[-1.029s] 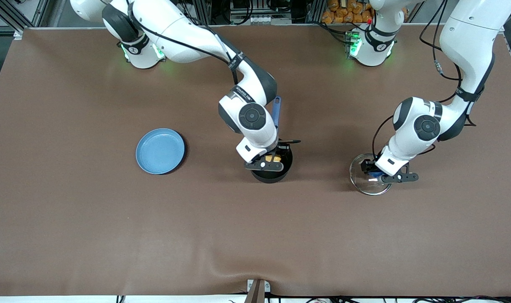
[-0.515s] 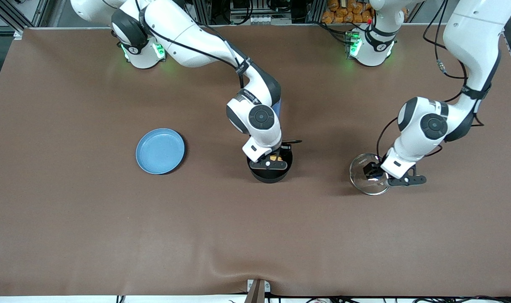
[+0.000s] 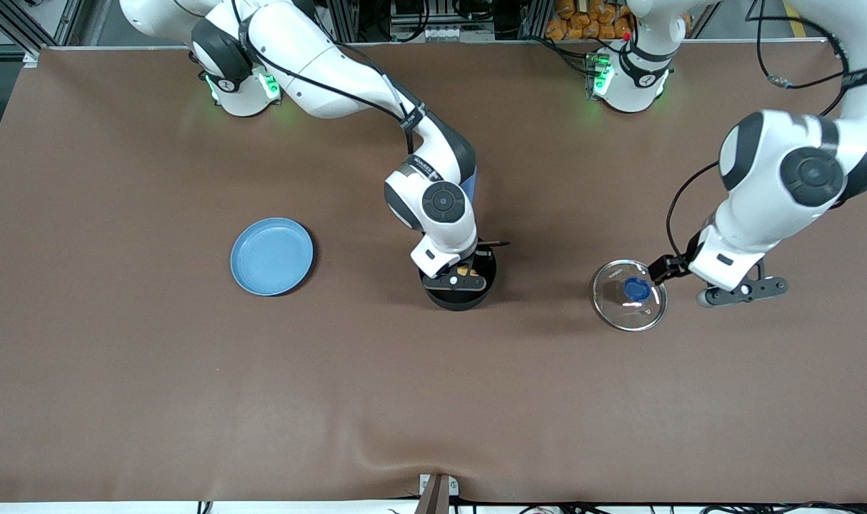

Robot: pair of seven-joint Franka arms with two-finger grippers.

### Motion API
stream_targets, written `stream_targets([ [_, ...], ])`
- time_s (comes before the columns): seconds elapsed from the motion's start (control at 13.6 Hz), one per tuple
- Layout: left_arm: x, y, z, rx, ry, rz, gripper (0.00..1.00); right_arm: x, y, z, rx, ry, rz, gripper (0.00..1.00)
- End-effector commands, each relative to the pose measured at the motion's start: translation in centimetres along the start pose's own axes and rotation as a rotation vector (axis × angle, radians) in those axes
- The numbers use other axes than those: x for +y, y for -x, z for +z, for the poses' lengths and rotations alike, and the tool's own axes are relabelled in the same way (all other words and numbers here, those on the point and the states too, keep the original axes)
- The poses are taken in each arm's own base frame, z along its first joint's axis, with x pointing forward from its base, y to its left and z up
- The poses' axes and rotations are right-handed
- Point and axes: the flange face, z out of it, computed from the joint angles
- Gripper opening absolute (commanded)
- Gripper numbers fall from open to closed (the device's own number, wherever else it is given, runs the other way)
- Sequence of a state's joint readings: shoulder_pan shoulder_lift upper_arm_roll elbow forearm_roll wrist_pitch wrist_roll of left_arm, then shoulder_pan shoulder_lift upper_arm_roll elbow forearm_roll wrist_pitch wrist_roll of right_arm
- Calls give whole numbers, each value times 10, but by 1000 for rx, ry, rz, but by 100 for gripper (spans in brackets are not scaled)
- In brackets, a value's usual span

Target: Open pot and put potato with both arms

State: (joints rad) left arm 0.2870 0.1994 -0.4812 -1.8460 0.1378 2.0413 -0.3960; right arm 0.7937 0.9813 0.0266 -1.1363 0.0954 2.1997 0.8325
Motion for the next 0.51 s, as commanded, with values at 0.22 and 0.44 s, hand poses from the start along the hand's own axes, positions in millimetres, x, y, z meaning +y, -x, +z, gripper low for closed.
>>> stream_targets([
  [0.22, -31, -2, -93, -96, 68, 50, 100, -3, -12, -37, 20, -6, 22, 100],
  [0.44, -44, 14, -146, -114, 67, 104, 100, 11, -35, -95, 12, -20, 59, 100],
])
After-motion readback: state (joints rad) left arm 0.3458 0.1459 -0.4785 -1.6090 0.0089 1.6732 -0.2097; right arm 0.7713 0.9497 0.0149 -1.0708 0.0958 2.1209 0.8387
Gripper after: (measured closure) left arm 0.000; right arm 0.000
